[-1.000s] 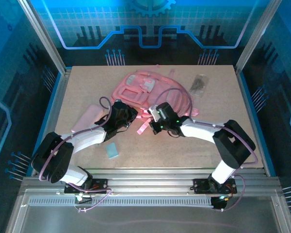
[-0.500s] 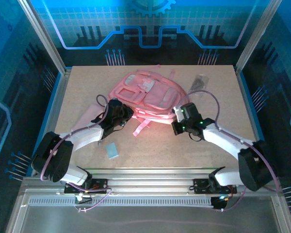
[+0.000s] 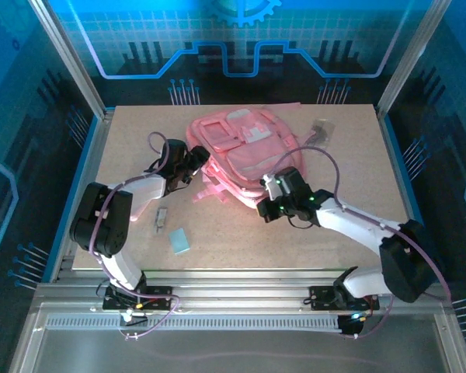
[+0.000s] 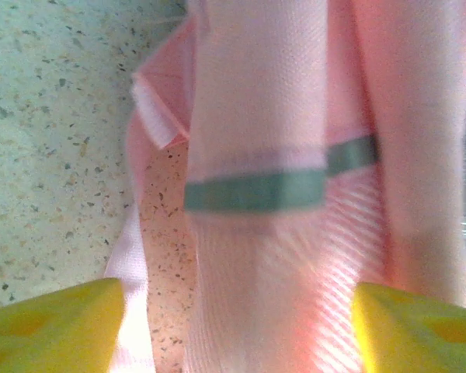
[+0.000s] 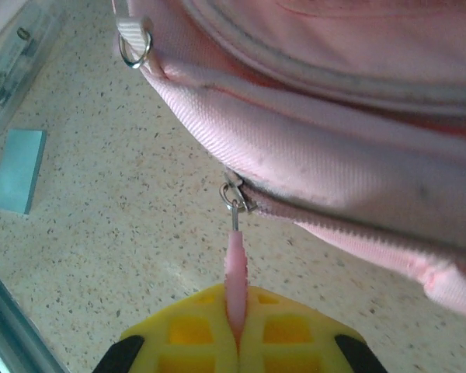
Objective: Pack books, pencil case, and school supplies into a backpack
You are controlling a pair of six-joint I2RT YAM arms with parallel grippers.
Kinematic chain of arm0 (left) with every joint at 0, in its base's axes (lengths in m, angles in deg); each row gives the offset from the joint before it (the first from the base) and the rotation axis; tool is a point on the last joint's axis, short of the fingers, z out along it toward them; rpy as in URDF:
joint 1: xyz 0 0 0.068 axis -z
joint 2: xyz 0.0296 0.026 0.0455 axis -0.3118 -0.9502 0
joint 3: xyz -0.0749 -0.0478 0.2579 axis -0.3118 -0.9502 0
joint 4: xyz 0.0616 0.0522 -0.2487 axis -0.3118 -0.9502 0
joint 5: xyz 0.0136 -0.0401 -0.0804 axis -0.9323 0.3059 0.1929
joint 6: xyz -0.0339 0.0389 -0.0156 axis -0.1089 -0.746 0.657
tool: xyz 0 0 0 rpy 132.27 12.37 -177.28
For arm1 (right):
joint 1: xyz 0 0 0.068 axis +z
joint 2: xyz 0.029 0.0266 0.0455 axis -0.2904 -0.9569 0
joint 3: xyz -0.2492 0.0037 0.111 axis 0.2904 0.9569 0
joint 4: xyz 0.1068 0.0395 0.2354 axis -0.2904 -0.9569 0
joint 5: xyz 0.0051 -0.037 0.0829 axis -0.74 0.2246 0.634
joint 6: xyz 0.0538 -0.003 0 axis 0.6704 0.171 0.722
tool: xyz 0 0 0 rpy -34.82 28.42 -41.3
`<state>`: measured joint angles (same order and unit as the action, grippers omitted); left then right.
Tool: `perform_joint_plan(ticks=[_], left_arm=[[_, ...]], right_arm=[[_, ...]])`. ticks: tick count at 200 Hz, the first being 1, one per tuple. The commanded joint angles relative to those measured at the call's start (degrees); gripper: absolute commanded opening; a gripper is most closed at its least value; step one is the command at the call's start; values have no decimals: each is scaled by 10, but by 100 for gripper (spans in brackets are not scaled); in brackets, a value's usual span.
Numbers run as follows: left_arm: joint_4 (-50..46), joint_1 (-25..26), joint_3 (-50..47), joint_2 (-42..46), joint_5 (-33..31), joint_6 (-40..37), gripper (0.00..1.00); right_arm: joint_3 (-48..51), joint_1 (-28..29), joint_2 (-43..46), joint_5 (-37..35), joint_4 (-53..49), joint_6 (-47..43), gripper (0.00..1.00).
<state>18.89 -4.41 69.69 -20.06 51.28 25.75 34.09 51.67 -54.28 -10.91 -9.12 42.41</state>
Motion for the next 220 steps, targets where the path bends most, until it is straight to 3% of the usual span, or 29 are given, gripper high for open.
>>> perform_joint_plan(ticks=[1,45,103,126,132,156,220], left_arm=[[-11,8,-27,69,21,-1,90],[11,105,-101,132,-4,62,91],[91,185,-43,15,5,133,84],[147,189,-47,-24,27,160,68],[160,189,-50,-32,30,165,60],[174,185,-58,-29,28,163,0],[25,147,-45,61,25,57,0]], right_arm=[[-41,7,-19,2,6,-12,0],[-94,14,-67,29,15,-23,0],[-90,29,-72,30,19,-17,0],[-73,31,-61,29,20,-7,0],[-68,32,-57,27,18,-5,0],[-48,32,-42,8,1,-5,0],[-12,-4,-10,-94,-83,-35,0]])
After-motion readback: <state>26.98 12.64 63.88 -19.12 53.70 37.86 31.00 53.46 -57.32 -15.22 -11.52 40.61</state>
